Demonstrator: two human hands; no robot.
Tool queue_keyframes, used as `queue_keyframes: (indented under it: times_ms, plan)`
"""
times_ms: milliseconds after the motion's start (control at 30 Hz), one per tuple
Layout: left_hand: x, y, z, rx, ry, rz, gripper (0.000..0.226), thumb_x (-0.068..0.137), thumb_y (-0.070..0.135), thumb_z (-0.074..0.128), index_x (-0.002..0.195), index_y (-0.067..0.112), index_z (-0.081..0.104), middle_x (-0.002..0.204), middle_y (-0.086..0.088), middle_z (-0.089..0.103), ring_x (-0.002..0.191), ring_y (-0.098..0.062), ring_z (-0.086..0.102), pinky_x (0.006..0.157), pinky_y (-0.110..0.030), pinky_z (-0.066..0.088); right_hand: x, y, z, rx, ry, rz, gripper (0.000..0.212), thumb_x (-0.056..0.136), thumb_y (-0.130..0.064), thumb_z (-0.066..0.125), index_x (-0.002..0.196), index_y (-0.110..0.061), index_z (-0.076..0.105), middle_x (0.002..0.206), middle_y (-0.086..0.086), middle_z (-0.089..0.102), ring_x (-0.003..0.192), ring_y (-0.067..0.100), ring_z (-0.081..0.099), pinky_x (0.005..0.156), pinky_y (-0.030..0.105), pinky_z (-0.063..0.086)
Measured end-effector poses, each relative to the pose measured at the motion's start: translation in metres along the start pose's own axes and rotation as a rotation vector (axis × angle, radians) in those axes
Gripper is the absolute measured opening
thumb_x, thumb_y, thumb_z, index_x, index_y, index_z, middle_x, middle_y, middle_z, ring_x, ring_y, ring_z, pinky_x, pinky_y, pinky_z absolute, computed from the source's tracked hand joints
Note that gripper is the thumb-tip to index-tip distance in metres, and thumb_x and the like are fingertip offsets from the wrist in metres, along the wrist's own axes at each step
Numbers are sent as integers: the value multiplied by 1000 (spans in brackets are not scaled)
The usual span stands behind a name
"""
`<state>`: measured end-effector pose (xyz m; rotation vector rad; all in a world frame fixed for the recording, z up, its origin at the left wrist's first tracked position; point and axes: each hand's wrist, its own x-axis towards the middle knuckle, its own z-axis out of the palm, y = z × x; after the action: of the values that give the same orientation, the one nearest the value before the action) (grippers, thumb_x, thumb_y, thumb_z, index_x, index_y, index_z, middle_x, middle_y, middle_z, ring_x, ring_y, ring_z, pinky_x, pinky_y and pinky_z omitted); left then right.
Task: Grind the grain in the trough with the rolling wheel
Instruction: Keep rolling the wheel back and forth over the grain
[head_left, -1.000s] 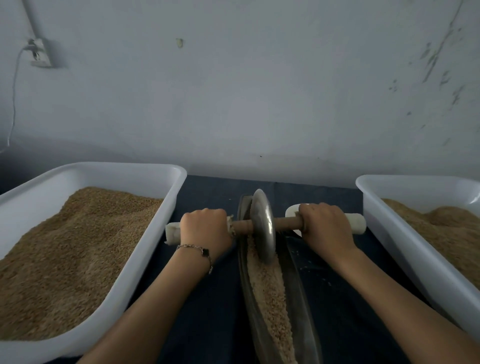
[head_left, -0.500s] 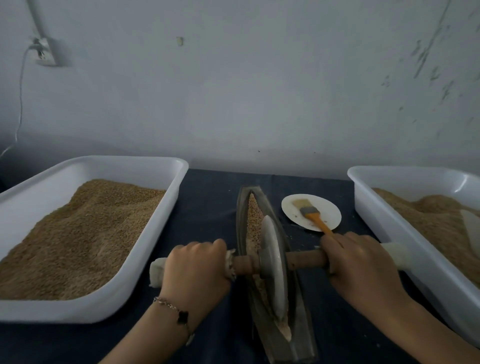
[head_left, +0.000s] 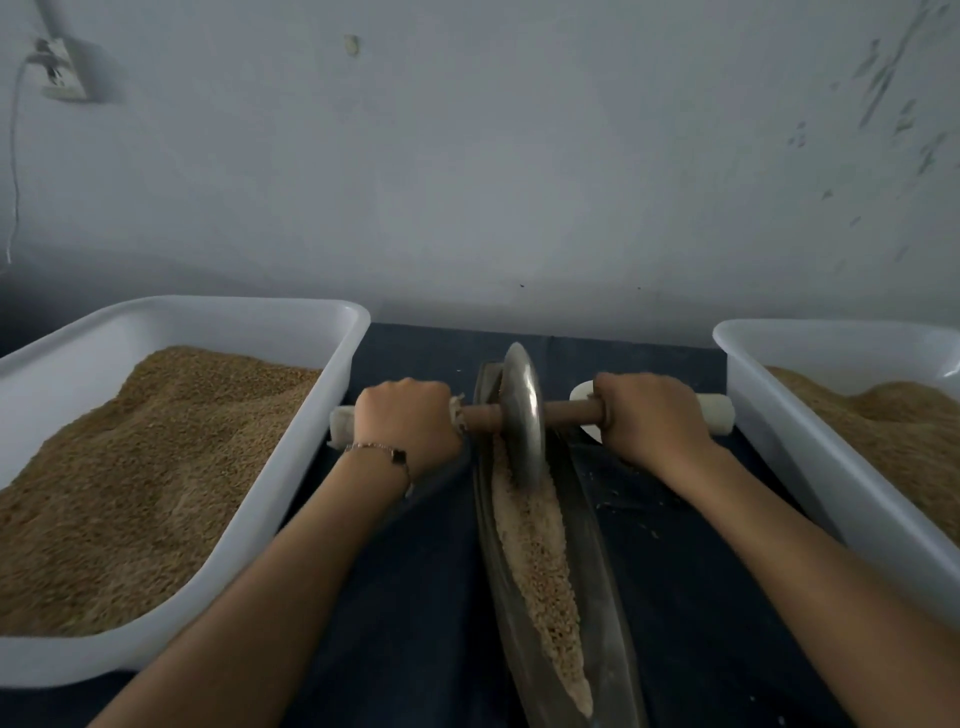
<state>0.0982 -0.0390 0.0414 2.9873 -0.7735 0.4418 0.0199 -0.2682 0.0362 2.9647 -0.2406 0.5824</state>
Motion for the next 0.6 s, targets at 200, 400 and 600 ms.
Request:
queue_keyframes:
  times_ms: [200, 400, 600]
  plan:
    - [8, 4, 6, 37, 130, -15, 30, 89, 35, 48, 63, 23, 39, 59, 6, 45, 51, -11, 40, 56, -28, 34, 5, 1, 4, 0, 54, -5, 15, 82, -17, 57, 79, -23, 43, 77, 2, 62, 68, 24, 51, 60, 32, 28]
    - [-46, 10, 2, 73, 119, 38, 31, 85, 35, 55, 68, 23, 32, 58, 9, 34, 57, -12, 40, 58, -28, 32, -53, -5, -9, -8, 59, -37, 15, 77, -11, 61, 76, -20, 49, 67, -4, 46, 66, 24, 51, 58, 35, 34]
    - [-106, 14, -12, 124, 159, 70, 38, 81, 33, 53, 62, 27, 21, 55, 11, 30, 52, -8, 30, 53, -26, 22, -116, -6, -34, -27, 165, -95, 28, 63, -6, 76, 65, -18, 51, 56, 0, 52, 49, 19, 42, 52, 29, 26]
